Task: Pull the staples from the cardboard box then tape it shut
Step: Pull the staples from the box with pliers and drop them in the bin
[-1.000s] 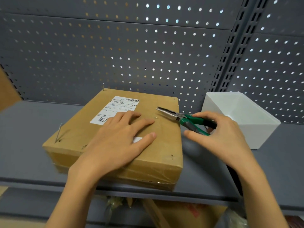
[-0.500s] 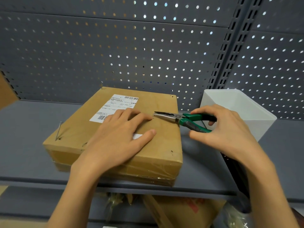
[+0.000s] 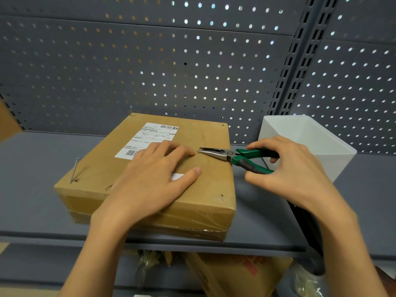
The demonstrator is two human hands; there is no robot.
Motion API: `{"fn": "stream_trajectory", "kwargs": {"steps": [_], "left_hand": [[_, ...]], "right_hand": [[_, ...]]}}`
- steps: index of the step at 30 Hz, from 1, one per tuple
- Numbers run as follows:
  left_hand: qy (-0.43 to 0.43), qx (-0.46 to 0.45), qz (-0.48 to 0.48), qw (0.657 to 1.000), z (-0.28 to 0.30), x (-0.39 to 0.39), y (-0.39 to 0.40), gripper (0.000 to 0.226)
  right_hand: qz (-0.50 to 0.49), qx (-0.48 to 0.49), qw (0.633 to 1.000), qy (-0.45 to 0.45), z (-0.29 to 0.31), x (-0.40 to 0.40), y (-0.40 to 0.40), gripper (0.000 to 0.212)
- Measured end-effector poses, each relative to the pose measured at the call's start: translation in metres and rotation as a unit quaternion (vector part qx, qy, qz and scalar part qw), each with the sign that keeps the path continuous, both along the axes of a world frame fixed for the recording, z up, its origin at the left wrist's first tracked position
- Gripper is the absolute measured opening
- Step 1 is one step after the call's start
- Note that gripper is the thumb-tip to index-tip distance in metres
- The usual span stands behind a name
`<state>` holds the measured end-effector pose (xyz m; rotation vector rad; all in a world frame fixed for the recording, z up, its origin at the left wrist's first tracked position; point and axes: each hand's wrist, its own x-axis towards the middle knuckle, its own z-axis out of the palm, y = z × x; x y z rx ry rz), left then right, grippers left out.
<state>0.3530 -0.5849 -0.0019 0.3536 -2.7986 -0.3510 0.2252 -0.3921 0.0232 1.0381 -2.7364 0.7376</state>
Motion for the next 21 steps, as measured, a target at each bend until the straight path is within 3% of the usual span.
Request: {"fn": "stream_trajectory", "kwargs": {"steps": [8, 21], "left_hand": [[-0.005, -0.004, 0.000, 1.000, 0.0005, 0.0001, -0.0003, 0.065], [-0.007, -0.008, 0.003, 1.000, 0.0018, 0.0009, 0.0005, 0.064]], "right_hand": [[0.002, 0.013, 1.000, -0.018, 0.0044, -0.0025, -0.0021, 0.043], [-0.004, 0.030, 0.999, 0.032, 0.0032, 0.0004, -0.0095, 0.039]]}}
